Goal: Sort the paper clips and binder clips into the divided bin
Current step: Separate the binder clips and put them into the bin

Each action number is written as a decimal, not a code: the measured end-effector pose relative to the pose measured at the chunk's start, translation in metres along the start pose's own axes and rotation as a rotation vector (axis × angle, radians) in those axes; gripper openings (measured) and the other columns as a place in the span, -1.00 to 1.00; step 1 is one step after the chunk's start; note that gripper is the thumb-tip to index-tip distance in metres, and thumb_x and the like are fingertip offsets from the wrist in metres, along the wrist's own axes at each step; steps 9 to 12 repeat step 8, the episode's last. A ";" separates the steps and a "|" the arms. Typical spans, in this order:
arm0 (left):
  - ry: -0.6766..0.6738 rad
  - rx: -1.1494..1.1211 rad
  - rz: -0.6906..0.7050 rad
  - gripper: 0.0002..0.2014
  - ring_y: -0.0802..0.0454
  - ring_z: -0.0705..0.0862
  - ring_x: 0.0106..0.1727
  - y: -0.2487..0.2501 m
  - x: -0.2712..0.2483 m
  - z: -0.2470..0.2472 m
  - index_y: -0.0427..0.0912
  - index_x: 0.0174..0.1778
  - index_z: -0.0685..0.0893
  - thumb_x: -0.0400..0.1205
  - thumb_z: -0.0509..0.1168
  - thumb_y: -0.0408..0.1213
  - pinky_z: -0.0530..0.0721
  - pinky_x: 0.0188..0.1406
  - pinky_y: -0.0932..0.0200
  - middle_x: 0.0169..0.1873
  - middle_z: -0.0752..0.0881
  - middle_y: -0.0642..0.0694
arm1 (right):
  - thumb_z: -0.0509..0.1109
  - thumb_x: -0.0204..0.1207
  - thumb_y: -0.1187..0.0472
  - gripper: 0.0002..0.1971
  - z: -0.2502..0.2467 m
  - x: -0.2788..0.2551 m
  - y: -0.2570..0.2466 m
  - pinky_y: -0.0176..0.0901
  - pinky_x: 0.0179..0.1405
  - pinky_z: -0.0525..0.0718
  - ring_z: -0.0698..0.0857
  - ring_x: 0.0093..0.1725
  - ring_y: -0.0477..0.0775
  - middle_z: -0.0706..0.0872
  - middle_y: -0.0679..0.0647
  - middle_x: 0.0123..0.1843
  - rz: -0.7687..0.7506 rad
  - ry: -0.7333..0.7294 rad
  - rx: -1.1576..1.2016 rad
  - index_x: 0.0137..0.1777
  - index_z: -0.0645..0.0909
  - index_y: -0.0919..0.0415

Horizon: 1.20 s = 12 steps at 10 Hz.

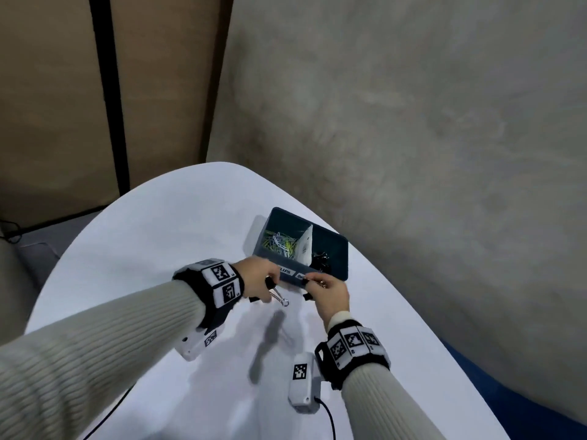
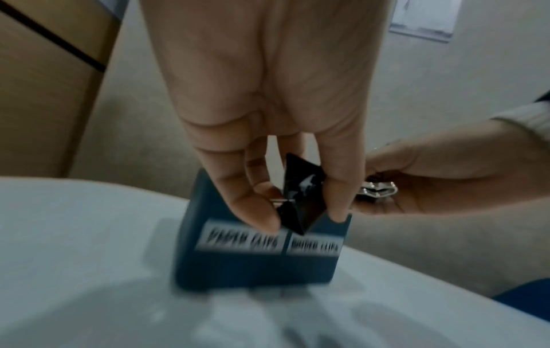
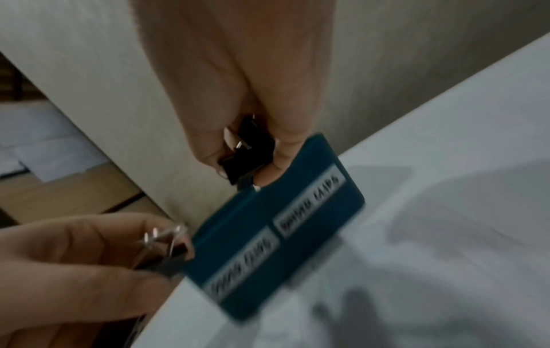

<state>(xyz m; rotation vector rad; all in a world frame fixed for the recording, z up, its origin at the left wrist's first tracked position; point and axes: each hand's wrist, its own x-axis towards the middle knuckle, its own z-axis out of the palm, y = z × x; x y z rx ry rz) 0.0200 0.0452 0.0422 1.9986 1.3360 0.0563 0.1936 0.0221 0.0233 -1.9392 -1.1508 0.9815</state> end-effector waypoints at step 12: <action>0.060 0.271 0.223 -0.57 -0.14 0.63 0.29 0.091 0.124 -0.041 -0.12 0.36 0.62 0.53 0.33 -0.30 0.57 0.24 0.13 0.25 0.70 -0.18 | 0.25 0.51 0.40 -0.80 -0.066 0.103 -0.015 -0.11 -0.39 0.59 0.54 -0.38 0.08 0.61 0.15 -0.25 0.210 0.001 0.024 0.06 0.55 0.15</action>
